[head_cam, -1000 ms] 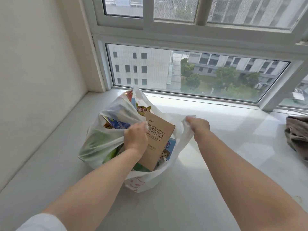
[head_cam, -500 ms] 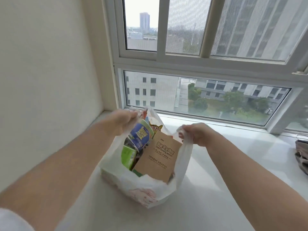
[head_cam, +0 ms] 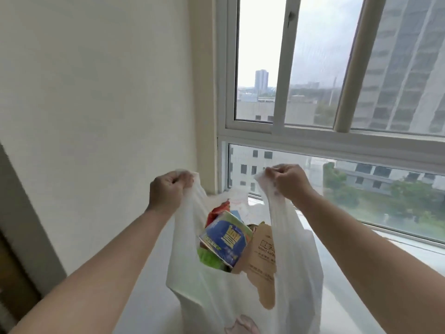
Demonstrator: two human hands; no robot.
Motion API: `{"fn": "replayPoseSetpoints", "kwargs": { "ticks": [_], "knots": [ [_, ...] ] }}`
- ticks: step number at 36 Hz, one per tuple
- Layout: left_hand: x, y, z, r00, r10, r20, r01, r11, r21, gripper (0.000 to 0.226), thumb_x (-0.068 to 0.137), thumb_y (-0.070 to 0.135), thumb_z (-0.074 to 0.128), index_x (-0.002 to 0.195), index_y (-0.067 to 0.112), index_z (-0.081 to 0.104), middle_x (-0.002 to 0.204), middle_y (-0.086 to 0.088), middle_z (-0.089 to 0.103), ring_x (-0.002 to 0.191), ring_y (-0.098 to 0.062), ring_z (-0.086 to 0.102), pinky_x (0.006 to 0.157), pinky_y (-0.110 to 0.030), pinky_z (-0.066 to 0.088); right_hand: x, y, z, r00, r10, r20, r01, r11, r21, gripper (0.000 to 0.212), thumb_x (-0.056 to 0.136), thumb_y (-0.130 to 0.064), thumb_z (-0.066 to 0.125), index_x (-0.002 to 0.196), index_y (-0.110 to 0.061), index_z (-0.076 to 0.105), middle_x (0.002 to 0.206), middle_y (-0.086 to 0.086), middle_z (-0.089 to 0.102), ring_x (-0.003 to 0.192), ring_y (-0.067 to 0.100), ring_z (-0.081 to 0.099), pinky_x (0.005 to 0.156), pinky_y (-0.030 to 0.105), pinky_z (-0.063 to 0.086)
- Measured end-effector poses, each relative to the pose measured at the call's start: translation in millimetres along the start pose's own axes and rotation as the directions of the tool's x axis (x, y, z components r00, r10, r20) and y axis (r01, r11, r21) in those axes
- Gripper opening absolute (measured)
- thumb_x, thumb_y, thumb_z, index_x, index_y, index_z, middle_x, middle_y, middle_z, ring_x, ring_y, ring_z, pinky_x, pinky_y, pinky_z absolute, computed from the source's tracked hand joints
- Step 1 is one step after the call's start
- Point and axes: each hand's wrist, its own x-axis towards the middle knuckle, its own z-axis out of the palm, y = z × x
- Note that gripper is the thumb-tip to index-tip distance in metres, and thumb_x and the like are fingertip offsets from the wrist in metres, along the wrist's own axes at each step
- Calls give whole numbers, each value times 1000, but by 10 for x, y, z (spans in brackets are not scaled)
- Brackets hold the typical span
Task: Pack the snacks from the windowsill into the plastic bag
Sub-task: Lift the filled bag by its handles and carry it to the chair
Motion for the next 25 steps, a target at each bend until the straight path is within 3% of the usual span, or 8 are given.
{"fn": "replayPoseSetpoints", "kwargs": {
  "ticks": [4, 8, 13, 16, 25],
  "knots": [
    [-249, 83, -227, 998, 16, -61, -20, 998, -61, 22, 90, 16, 62, 72, 25, 72, 72, 14, 70, 77, -7, 62, 70, -19, 48, -170, -14, 79, 998, 53, 24, -54, 998, 43, 20, 95, -21, 56, 90, -5, 67, 65, 1, 54, 55, 12, 46, 48, 21, 38],
    [-551, 278, -512, 989, 87, -124, -97, 992, -83, 23, 91, 10, 59, 77, 24, 71, 64, 25, 67, 66, 11, 59, 63, -5, 44, -311, -125, 255, 987, 50, 150, -63, 994, 85, 25, 93, -21, 59, 71, -9, 62, 60, 1, 54, 53, 12, 46, 45, 17, 39],
    [-900, 333, -1102, 957, 107, -269, -119, 993, -26, 24, 94, 12, 56, 79, 23, 71, 69, 17, 69, 68, 10, 58, 67, -6, 45, -647, -457, 811, 924, -34, 381, -22, 990, 142, 16, 91, -23, 61, 83, -10, 65, 64, 1, 58, 56, 11, 50, 51, 17, 43],
    [-1074, 279, -1576, 924, 129, -360, -130, 991, 23, 23, 95, 14, 54, 82, 23, 70, 76, 8, 67, 69, 7, 57, 69, -7, 43, -845, -678, 1217, 869, -100, 485, 9, 983, 186, 16, 91, -20, 61, 79, -10, 64, 64, 1, 57, 55, 11, 49, 43, 10, 39],
    [-1399, 29, -2909, 823, 136, -551, -28, 979, 200, 26, 95, 12, 53, 80, 29, 65, 59, 31, 62, 63, 16, 55, 59, -2, 38, -1429, -1158, 2586, 702, -214, 680, 59, 968, 243, 15, 87, -17, 65, 86, -3, 72, 72, 5, 64, 66, 15, 58, 63, 24, 47]
  ]
}}
